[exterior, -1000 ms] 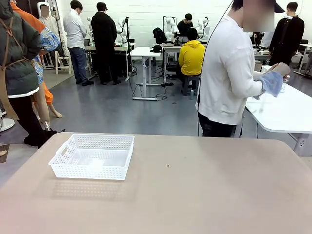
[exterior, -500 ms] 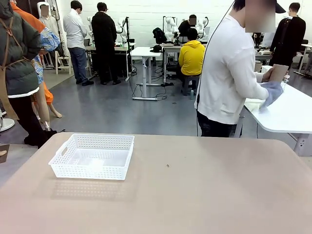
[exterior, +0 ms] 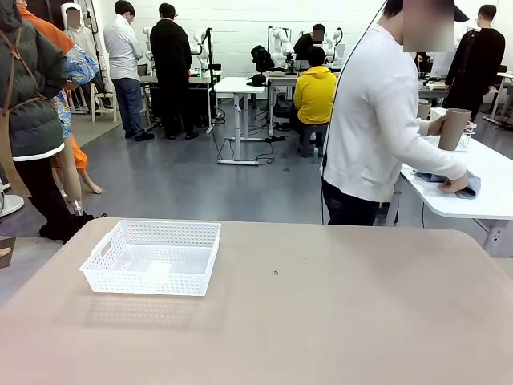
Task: Clean and organize the cups into the basket.
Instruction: Pick up the Organizing basket and move it to the center of the table, then pick up the Reusable plastic cup from the right side of the table and place it inside the Organizing basket.
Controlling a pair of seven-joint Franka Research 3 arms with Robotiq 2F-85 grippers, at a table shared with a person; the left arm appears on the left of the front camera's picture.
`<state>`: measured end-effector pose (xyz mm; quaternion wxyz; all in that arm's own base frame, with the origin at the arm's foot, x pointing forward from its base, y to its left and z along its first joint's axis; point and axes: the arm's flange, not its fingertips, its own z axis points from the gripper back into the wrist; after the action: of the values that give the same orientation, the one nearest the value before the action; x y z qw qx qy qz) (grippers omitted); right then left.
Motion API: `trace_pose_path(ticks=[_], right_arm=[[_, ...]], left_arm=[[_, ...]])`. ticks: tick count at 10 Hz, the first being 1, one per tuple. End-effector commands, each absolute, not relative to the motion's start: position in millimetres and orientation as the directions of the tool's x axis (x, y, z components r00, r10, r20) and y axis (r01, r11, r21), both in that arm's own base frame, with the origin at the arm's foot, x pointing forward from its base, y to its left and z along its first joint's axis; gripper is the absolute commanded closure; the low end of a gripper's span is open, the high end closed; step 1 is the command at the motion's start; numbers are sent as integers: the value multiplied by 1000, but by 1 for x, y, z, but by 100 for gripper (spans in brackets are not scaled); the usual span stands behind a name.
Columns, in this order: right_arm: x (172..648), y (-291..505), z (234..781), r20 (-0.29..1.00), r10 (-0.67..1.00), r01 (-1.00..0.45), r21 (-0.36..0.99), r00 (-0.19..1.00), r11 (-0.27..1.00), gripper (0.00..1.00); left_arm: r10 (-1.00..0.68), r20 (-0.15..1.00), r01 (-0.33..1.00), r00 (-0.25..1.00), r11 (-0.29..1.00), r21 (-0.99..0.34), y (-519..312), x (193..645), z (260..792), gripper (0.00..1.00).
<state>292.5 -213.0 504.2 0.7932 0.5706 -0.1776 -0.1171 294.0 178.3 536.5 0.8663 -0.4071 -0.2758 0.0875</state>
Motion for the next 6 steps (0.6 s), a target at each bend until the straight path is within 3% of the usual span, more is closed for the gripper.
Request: trace_pose_path(ticks=[1, 6], right_arm=[[294, -213, 505, 152, -386, -25, 949, 910, 315, 0], [294, -213, 505, 152, -386, -25, 949, 910, 315, 0]], left_arm=[[373, 410, 74, 832, 659, -749, 180, 293, 537, 0], [373, 410, 74, 832, 659, -749, 180, 293, 537, 0]])
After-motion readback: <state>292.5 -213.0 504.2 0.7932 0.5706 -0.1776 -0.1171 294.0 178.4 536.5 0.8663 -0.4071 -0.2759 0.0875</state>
